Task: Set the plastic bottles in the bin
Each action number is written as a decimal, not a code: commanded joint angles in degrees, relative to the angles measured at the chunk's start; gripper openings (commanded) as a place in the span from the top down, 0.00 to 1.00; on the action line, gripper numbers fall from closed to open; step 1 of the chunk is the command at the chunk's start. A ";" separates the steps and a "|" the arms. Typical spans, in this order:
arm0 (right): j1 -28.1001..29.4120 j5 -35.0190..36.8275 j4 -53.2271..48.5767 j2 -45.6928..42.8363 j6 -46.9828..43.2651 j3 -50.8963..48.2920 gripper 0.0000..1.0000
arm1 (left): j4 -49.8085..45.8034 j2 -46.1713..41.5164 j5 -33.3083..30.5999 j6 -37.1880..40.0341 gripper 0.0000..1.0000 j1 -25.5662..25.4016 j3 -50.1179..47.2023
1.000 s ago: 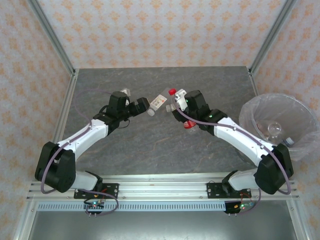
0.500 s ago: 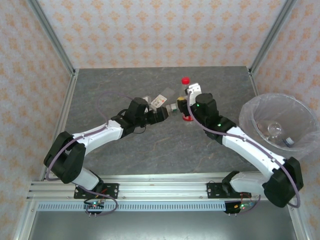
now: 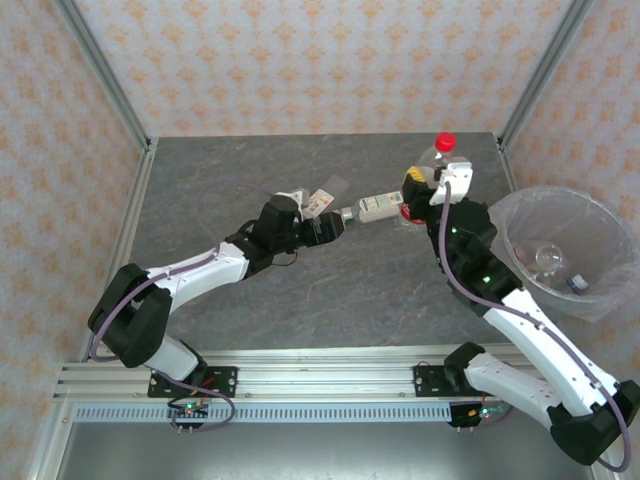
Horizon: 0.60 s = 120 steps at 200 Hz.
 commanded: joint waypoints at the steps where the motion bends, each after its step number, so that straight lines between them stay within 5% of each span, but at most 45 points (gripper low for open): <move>1: -1.37 4.57 -5.41 -3.06 -1.77 2.84 0.56 | 0.95 -1.71 0.50 4.29 0.00 -0.54 1.11; 67: -6.95 11.33 -23.38 -7.40 -4.24 10.56 0.56 | -0.05 -1.38 1.78 5.92 0.00 -0.63 1.05; 120: -14.14 11.01 -23.84 -5.56 -9.20 15.21 0.55 | 0.51 -0.37 2.36 5.80 0.00 -0.61 1.41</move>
